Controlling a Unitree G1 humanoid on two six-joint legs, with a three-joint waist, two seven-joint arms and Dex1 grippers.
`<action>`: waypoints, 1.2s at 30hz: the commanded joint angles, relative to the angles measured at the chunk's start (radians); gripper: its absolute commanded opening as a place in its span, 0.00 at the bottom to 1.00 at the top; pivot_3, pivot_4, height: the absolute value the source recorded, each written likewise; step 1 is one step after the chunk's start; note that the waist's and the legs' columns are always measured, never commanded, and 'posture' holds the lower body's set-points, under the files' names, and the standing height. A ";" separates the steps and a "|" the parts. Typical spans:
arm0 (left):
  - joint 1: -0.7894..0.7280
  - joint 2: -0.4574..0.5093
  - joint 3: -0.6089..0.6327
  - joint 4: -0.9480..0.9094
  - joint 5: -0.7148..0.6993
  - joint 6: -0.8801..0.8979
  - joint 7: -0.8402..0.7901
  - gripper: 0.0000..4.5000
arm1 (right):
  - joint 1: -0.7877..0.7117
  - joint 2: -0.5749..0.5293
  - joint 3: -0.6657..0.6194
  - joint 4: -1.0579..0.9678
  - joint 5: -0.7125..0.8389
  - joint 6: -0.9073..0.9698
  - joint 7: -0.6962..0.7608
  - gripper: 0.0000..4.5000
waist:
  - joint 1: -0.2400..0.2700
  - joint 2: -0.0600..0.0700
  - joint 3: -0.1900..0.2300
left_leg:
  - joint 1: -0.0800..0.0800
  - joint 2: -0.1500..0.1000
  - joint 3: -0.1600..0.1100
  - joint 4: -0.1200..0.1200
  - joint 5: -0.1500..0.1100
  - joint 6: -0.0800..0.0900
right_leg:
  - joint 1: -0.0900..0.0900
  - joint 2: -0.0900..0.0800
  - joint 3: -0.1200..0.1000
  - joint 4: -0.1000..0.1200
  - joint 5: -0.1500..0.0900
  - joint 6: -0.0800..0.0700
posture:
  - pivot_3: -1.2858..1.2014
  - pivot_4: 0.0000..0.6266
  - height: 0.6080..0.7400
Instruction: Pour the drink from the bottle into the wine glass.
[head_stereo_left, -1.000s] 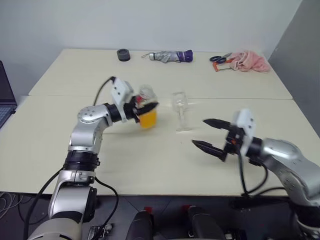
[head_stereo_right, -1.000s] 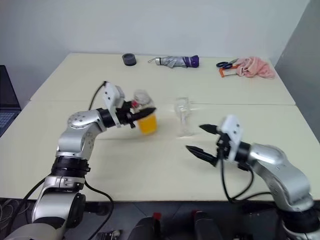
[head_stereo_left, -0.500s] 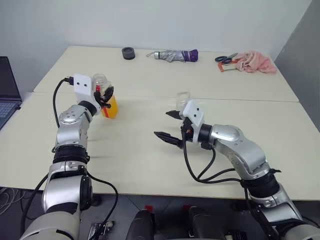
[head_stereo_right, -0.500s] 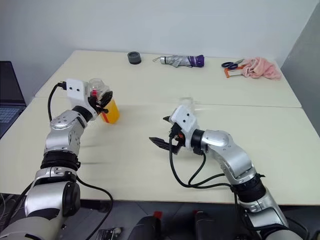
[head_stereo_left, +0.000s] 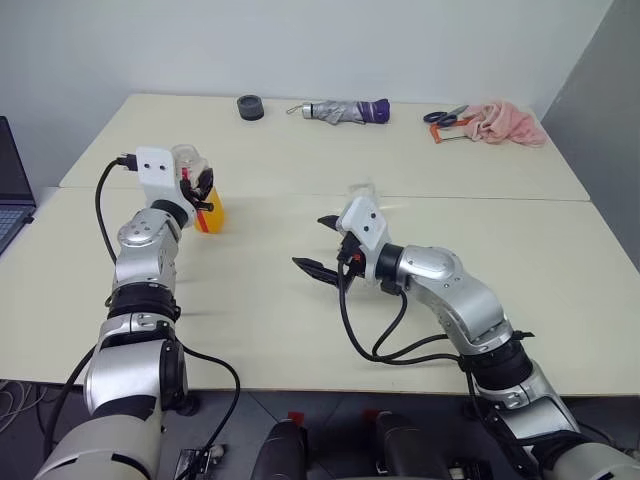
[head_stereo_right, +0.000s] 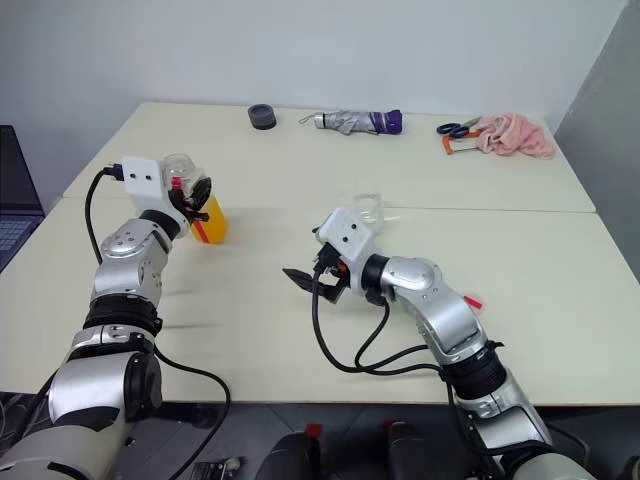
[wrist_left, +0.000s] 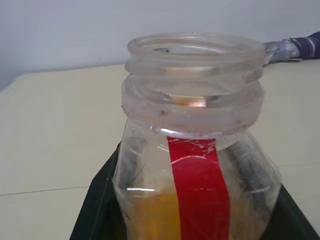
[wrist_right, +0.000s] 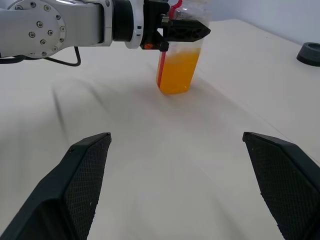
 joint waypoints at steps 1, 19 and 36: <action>-0.036 0.006 0.023 0.014 -0.008 -0.039 0.020 0.39 | -0.014 0.007 0.001 -0.030 -0.009 -0.017 0.003 1.00 | 0.000 0.000 0.000 | 0.000 0.000 0.000 0.000 0.000 0.000 | 0.000 0.000 0.000 0.000 0.000 0.000 | 0.52 0.24 1.00; 0.033 -0.002 0.005 -0.026 0.010 -0.051 0.041 1.00 | -0.001 0.002 -0.005 -0.045 -0.015 0.004 0.012 1.00 | 0.000 0.000 0.000 | 0.000 0.000 0.000 0.000 0.000 0.000 | 0.000 0.000 0.000 0.000 0.000 0.000 | 0.52 0.24 1.00; 0.191 -0.020 -0.009 -0.188 0.045 -0.019 0.084 1.00 | 0.041 -0.029 0.004 -0.094 -0.009 0.036 0.044 1.00 | 0.000 0.000 0.000 | 0.000 0.000 0.000 0.000 0.000 0.000 | 0.000 -0.001 0.000 0.000 0.000 0.000 | 0.52 0.24 1.00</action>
